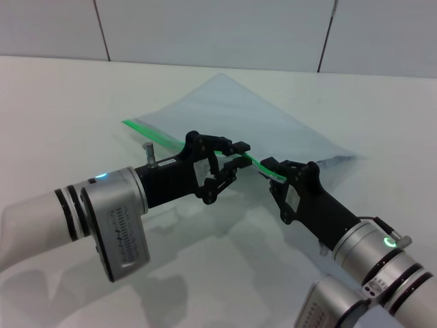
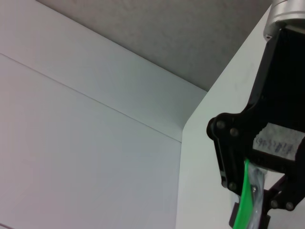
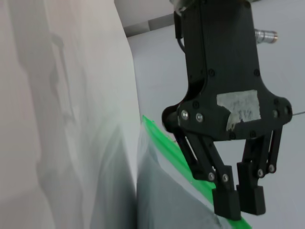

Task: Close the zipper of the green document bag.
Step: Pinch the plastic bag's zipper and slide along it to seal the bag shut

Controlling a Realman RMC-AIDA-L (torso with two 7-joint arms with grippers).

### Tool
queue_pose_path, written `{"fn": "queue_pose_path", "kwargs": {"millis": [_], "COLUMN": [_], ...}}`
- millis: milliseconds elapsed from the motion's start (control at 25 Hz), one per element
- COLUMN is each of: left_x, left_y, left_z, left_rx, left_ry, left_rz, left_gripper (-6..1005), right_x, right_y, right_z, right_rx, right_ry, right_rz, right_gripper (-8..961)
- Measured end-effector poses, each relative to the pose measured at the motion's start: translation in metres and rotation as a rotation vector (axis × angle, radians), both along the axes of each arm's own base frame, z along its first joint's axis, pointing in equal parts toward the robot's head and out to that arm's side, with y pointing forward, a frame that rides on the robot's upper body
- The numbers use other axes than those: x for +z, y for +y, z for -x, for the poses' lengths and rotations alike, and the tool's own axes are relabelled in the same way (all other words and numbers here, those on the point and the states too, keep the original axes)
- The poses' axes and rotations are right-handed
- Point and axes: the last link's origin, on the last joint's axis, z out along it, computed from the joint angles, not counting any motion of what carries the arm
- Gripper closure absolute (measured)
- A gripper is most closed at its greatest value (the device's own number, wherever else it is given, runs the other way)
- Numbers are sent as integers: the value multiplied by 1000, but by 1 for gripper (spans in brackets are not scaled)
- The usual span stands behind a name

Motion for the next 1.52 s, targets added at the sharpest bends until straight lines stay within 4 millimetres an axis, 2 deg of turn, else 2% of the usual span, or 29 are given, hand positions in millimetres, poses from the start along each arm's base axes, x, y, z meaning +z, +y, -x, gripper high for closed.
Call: {"fn": "queue_pose_path", "kwargs": {"millis": [280, 480, 920, 1240, 1480, 1520], "left_x": [0, 0, -5, -5, -5, -5], "left_y": [-2, -3, -6, -6, -6, -7], "left_z": [3, 4, 9, 10, 9, 9], "left_rx": [9, 14, 21, 26, 19, 18], "left_ry": [0, 0, 35, 43, 41, 41], "left_rz": [1, 2, 32, 31, 29, 30], "left_gripper": [814, 677, 592, 589, 631, 671], "right_x": [2, 1, 1, 0, 0, 0], "right_y": [2, 0, -3, -4, -4, -4], "right_z": [-6, -5, -5, -5, -5, -5], "right_rx": [-2, 15, 67, 84, 84, 84], "right_ry": [-21, -27, -59, -66, -65, -65], "right_rz": [-9, -3, 5, 7, 7, 7], "right_gripper": [896, 894, 891, 889, 888, 887]}}
